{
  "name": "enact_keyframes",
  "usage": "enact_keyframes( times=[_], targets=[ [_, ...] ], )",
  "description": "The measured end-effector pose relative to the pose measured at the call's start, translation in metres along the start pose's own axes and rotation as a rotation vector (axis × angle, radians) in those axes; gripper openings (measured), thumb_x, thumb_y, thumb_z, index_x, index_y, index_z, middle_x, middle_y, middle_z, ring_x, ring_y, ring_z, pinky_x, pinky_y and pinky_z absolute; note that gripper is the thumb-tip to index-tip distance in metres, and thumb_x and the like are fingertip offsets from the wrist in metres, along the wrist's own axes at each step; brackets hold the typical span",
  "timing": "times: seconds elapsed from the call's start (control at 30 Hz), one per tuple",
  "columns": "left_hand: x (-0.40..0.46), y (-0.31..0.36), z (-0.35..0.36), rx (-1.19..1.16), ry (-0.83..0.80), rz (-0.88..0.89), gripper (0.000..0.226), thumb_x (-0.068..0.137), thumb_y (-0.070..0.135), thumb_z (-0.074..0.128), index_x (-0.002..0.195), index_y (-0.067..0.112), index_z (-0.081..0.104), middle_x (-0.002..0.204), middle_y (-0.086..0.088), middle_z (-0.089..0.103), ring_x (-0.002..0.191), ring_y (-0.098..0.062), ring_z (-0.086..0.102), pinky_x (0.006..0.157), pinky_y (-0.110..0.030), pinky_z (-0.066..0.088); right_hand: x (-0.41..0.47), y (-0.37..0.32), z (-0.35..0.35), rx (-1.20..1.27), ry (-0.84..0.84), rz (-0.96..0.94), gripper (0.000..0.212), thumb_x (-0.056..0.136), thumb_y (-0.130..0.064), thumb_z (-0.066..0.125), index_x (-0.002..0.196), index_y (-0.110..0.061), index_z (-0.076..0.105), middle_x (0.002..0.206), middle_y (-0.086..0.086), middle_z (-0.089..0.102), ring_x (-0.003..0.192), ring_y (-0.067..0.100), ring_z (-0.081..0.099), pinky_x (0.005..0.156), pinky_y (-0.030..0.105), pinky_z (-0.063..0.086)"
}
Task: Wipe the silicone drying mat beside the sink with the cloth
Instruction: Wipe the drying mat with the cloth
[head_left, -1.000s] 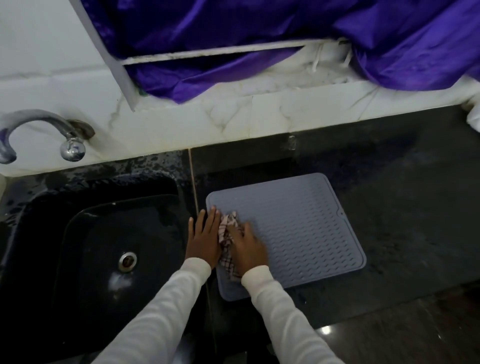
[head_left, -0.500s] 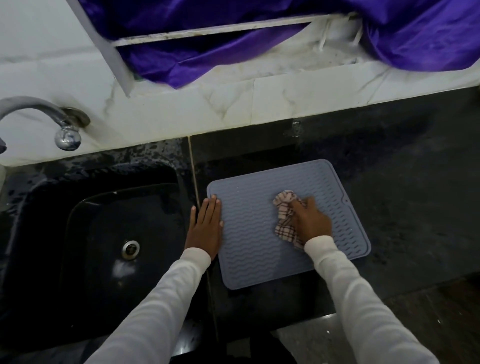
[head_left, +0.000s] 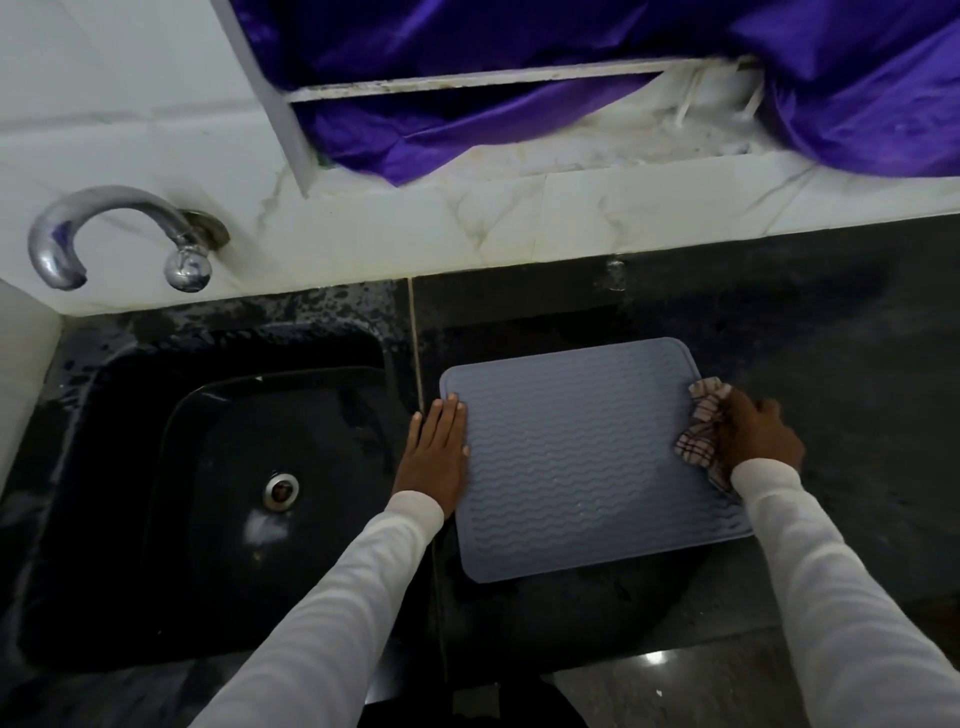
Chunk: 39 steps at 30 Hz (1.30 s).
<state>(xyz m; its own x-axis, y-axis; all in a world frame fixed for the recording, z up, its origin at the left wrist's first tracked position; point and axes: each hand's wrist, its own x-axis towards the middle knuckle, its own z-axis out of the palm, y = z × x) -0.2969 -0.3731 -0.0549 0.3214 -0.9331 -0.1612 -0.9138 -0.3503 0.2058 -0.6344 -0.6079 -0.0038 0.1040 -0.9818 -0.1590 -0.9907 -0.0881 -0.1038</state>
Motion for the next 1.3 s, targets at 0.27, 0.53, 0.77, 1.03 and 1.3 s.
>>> enact_keyframes(
  times=[0.27,0.53,0.77,1.03,1.3],
  targets=[
    [0.004,-0.006,-0.009,0.087,-0.048,0.006,0.072,0.089,0.039,-0.005,0.155,0.012,0.0,0.163,-0.005,-0.001,0.15,-0.021,-0.001,0.117,-0.039,-0.015,-0.06,-0.128,-0.006,0.32,0.035,-0.403,0.032,0.089,-0.02,0.059,0.121,-0.019,0.059,0.117,0.014,0.055,0.092,0.038,0.061,0.078,0.04,0.05],
    [0.009,-0.002,-0.014,0.086,-0.098,-0.005,0.087,0.078,0.05,0.005,0.152,0.01,0.021,0.158,-0.008,0.025,0.148,-0.027,0.015,0.118,-0.047,-0.007,-0.099,-0.275,0.047,0.49,-0.356,-0.385,0.039,0.092,-0.055,0.036,0.121,-0.03,0.046,0.115,0.012,0.059,0.099,0.036,0.06,0.08,0.039,0.045],
    [0.009,-0.01,-0.015,0.191,-0.076,-0.002,0.071,0.093,0.049,0.007,0.155,0.015,0.011,0.162,-0.002,0.015,0.15,-0.02,0.01,0.119,-0.048,-0.009,-0.066,-0.259,0.058,0.517,-0.404,-0.288,0.079,0.082,-0.077,0.037,0.138,-0.022,0.034,0.125,0.017,0.06,0.112,0.036,0.058,0.1,0.044,0.043],
    [0.007,-0.006,-0.012,0.155,-0.05,-0.034,0.075,0.09,0.051,-0.001,0.156,0.015,0.001,0.163,0.0,0.002,0.15,-0.017,0.001,0.12,-0.045,-0.01,0.032,-0.143,0.027,0.435,-0.175,-0.025,0.078,0.081,-0.075,0.047,0.133,-0.016,0.043,0.108,0.019,0.065,0.104,0.037,0.061,0.094,0.041,0.045],
    [0.006,-0.002,-0.005,0.097,-0.041,-0.066,0.071,0.093,0.049,0.005,0.155,0.015,-0.002,0.163,0.0,-0.003,0.15,-0.017,-0.005,0.12,-0.044,-0.01,0.068,-0.058,-0.002,-0.071,-0.037,-0.131,0.038,0.095,-0.029,0.046,0.131,-0.038,0.049,0.125,0.017,0.041,0.09,0.044,0.061,0.082,0.046,0.052]
  ],
)
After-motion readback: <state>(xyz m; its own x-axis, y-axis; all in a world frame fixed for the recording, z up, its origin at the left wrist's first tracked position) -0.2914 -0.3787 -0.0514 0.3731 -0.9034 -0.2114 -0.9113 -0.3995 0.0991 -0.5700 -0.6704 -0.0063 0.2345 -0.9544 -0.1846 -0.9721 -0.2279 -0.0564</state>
